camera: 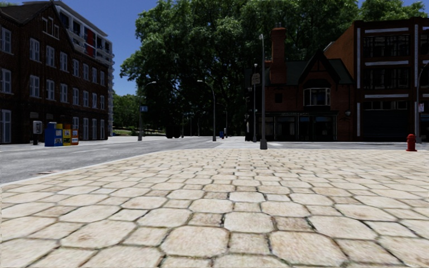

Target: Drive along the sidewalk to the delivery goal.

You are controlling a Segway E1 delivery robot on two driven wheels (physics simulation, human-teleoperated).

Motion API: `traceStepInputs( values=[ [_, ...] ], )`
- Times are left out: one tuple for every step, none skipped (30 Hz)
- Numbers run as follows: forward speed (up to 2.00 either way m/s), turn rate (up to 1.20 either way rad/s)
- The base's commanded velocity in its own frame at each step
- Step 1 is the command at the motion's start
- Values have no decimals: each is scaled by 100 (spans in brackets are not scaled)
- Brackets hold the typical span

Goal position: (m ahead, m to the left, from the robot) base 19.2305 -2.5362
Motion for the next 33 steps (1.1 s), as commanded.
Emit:
traceStepInputs(
  values=[
    [200,0],
    [200,0],
    [200,0],
    [200,0],
    [200,0],
    [200,0],
    [200,0],
    [200,0],
    [200,0],
    [200,0],
    [200,0],
    [200,0],
    [200,0],
    [200,0],
    [200,0],
    [200,-45],
    [200,-69],
    [200,-120],
    [200,-120],
    [200,-120],
    [200,-82],
    [200,-5],
    [200,-1],
    [200,-1],
    [200,0],
    [200,0],
    [200,0],
    [200,0],
    [200,0],
    [200,0],
    [200,0],
    [200,0],
    [200,0]
  ],
)
